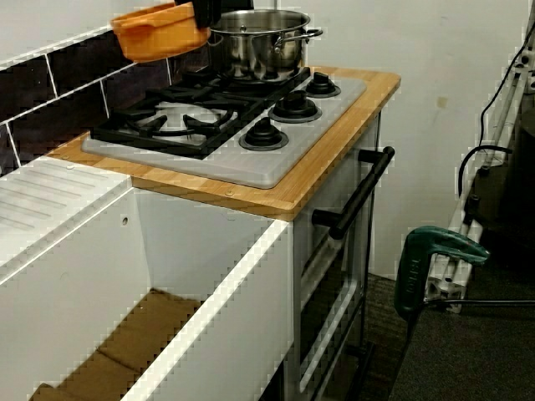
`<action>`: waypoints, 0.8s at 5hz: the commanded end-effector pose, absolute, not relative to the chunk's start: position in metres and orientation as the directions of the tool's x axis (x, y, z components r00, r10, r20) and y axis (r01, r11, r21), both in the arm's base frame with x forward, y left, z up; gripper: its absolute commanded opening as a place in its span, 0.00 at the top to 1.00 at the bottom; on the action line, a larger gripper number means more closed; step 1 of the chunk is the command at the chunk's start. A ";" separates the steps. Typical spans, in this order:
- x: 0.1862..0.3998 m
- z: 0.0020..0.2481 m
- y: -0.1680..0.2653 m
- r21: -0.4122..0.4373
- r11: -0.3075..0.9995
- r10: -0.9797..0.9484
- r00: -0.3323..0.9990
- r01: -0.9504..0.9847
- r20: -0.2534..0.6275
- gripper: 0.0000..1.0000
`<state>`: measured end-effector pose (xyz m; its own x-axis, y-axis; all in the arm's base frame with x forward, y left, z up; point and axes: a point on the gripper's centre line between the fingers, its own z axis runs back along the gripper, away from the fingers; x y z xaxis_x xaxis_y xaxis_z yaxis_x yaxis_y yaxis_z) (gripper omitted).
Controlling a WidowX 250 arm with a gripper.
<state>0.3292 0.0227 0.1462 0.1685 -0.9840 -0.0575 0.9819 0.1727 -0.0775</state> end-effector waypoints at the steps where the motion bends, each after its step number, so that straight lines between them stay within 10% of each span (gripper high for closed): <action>1: 0.319 0.164 0.027 0.029 0.164 -0.984 0.165 0.986 -0.068 1.00; 4: 0.327 0.140 0.026 0.060 0.148 -0.983 0.154 0.987 -0.100 1.00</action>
